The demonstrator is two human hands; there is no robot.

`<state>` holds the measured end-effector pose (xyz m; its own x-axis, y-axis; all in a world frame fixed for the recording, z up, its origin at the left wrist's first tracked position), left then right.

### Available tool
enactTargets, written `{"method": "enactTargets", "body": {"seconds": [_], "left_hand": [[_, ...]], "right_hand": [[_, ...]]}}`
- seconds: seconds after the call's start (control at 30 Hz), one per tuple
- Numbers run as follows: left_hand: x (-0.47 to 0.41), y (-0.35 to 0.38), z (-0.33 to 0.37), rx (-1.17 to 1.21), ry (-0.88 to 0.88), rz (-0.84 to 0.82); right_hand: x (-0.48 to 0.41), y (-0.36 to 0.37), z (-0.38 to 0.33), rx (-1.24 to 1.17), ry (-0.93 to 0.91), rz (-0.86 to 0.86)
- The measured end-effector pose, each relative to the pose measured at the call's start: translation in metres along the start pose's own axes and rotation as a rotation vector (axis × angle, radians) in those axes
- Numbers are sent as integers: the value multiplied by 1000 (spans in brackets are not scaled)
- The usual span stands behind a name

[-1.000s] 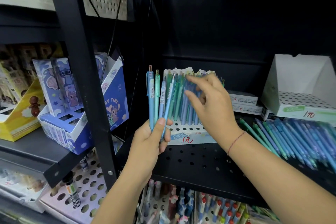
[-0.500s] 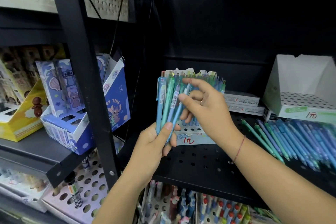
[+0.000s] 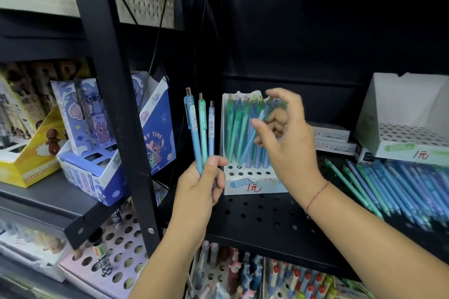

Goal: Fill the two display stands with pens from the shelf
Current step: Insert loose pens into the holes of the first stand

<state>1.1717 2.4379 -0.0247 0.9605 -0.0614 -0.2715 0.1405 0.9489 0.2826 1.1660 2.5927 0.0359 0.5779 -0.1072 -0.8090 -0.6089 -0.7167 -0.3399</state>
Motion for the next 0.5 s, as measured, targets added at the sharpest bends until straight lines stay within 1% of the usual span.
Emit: {"method": "enactTargets", "body": {"seconds": [0.27,0.5], "left_hand": [[-2,0,-2,-11,-24,-25],[-1,-1,-2,-13,-37,-59]], "right_hand": [[1,5,4,61,-15,-29],[1,8,5,125,-95,-45]]}}
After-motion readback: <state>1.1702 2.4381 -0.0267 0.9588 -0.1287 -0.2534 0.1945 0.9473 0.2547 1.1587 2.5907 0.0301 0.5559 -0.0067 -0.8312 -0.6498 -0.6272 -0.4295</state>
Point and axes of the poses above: each hand's wrist, its own x-axis away from the middle knuckle, its own y-axis out of the palm, z = x × y, the point moved 2 cm from there along -x, towards the middle knuckle, and after that the axes turned 7 degrees about x, right-handed, at the moved point
